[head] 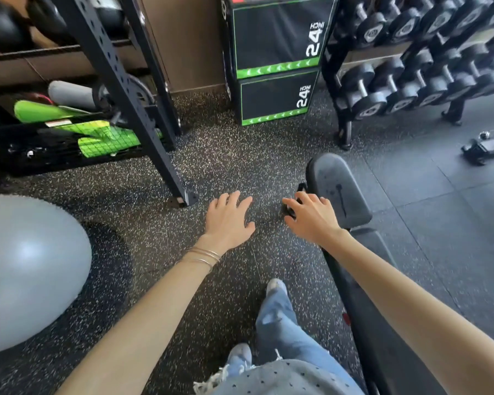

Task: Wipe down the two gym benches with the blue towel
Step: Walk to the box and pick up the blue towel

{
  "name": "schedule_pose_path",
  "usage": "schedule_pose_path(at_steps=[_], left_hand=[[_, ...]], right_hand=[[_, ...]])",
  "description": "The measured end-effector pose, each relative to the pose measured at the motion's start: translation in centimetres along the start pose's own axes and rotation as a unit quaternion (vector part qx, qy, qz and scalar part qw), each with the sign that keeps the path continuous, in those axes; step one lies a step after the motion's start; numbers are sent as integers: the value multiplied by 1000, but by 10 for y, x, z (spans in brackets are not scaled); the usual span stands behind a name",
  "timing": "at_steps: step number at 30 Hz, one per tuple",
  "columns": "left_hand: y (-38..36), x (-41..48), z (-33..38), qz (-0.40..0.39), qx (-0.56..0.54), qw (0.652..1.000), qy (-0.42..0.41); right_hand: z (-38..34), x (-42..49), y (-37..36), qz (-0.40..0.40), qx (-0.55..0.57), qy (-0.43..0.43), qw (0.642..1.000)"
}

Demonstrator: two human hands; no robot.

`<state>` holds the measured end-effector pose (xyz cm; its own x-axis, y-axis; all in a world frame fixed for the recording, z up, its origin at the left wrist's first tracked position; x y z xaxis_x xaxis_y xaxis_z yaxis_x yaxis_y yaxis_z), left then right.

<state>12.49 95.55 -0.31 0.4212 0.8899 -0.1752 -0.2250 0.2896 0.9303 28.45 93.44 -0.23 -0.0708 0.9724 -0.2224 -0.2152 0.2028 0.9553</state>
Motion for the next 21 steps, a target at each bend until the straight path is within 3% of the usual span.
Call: schedule_pose_path(at_steps=[11,21], left_hand=[[40,166,44,26,-8,1000,-8],[52,265,21,15,-7,1000,-3]], right_hand=[[110,133,37,22,-8,3,1000],[135,226,30,-5,-1,2,1000]])
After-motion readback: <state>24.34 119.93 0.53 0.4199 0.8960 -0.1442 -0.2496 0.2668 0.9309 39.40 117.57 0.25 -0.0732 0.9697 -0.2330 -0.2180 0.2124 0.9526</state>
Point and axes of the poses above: each hand's wrist, its own x-axis towards the middle knuckle, its own y-axis out of the back of the hand, z = x × y, the point moved 9 cm from there along x, towards the middle knuckle, and after that the axes turned 15 degrees about -x, right-handed, at the moved point
